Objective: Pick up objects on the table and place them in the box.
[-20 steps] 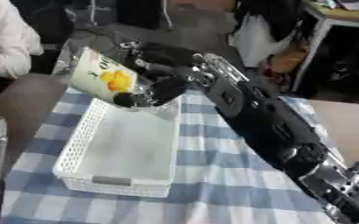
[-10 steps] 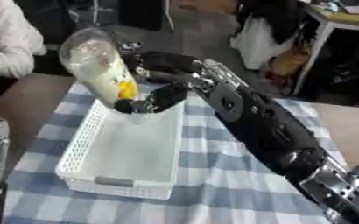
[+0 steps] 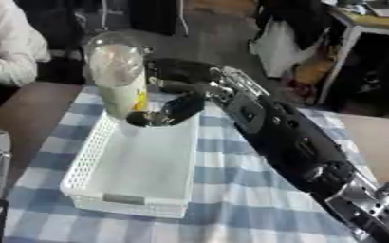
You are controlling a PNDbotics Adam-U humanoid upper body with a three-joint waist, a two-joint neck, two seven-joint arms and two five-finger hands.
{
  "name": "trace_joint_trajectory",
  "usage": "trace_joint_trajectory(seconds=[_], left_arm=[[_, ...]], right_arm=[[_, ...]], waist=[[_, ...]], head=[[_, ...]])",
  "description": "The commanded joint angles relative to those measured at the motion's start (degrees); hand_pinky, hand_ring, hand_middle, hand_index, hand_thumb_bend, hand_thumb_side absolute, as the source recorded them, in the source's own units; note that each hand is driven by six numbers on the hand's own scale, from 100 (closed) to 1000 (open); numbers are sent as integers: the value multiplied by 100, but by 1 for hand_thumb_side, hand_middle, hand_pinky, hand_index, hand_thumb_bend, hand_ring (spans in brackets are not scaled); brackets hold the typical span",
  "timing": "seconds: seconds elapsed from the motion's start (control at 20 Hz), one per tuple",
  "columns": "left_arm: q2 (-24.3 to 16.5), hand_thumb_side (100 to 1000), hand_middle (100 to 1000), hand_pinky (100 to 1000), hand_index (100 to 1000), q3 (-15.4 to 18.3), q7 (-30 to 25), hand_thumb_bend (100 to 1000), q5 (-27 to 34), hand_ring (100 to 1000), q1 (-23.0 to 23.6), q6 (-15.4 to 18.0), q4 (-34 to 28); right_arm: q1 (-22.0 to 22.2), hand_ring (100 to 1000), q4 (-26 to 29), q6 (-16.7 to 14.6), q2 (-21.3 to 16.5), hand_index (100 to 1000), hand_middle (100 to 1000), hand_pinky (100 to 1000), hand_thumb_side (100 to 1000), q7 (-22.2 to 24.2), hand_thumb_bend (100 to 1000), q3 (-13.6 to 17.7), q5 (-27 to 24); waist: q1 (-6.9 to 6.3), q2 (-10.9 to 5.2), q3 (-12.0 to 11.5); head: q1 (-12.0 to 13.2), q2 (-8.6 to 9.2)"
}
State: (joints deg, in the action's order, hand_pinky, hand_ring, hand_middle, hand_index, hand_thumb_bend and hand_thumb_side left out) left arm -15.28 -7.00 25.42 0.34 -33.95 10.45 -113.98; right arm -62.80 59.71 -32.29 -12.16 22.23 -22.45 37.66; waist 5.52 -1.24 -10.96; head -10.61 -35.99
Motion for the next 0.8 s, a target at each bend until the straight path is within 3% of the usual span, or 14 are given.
trace_joint_trajectory(seconds=[0.05,0.25,0.45,0.65,0.8], left_arm=[[-8,999,817,692,786,-2,-8,190,20,622,-125,15,-61],[-13,999,817,692,786,2,-4,189,17,622,-115,7,-61],[-28,999,817,692,786,14,5,189,8,622,-92,7,-61],[-79,1000,817,691,786,22,9,188,-10,620,-10,-18,-61],[-150,1000,817,689,786,49,32,187,-40,617,76,-35,-61]], right_arm=[[-59,892,6,-10,-115,1000,914,1000,1000,88,491,104,-135],[-30,878,-24,-45,-129,1000,897,1000,1000,262,500,135,-398],[5,837,73,-58,-236,993,862,954,1000,-12,483,226,-385],[189,763,183,94,-493,916,795,820,1000,-464,309,214,-339],[471,736,703,75,-980,892,769,774,1000,-698,205,5,-676]], waist=[[-45,-75,17],[-45,-83,29],[-51,-101,49],[-59,-157,117],[-76,-200,217]], head=[[3,63],[27,60],[63,46],[68,114],[113,237]])
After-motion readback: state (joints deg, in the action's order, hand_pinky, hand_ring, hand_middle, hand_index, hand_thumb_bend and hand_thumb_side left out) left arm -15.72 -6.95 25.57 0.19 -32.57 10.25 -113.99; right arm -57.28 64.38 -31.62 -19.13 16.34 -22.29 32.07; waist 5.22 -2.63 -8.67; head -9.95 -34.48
